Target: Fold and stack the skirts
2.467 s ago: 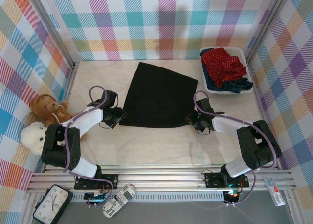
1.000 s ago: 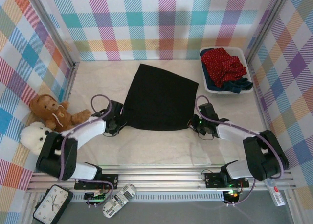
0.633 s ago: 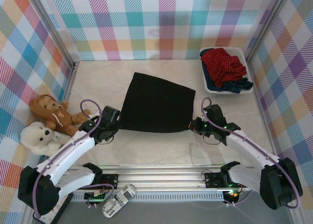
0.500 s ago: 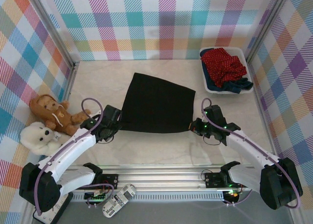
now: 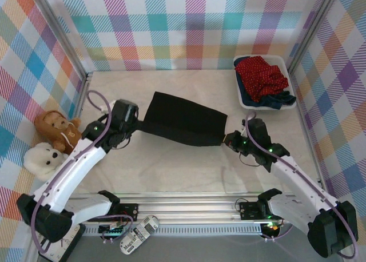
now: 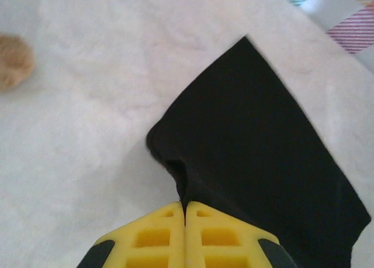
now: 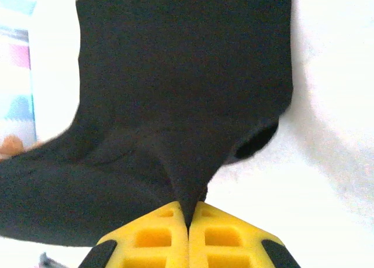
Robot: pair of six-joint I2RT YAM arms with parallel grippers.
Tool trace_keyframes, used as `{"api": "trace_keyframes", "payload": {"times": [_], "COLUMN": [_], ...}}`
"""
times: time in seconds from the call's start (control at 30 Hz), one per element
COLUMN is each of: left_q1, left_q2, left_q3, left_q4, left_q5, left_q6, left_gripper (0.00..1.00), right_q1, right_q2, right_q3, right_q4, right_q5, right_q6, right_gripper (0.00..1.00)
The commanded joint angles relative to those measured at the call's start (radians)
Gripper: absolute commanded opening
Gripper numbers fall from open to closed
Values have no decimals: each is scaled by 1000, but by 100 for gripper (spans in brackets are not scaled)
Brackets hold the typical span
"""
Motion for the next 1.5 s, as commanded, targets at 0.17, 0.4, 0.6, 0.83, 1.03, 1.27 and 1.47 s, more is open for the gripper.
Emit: {"api": "trace_keyframes", "payload": {"times": [0.17, 0.4, 0.6, 0.83, 1.03, 1.27, 1.47], "left_q1": [97, 128, 160, 177, 175, 175, 175], "left_q2": [310, 570, 759, 995, 1104, 1098, 1212], "left_q3": [220, 442, 586, 829, 1026, 809, 826], "left_q4": [222, 244, 235, 157, -17, 128, 153], "left_q5": [-14, -17, 11, 130, 211, 523, 586], "left_q6": [253, 343, 347, 360, 373, 352, 331], "left_gripper": [0, 0, 0, 3, 97, 100, 100], "right_q1": [-61, -78, -84, -90, -58, -9, 1], "right_q2": [301, 540, 691, 769, 716, 780, 930], "right_q3": [196, 364, 449, 506, 523, 534, 626], "right_q4": [59, 106, 108, 118, 52, 136, 143], "right_q5": [192, 222, 248, 279, 192, 39, 7], "right_q6": [151, 86, 74, 36, -40, -48, -62], "right_gripper": [0, 0, 0, 28, 99, 99, 99]}}
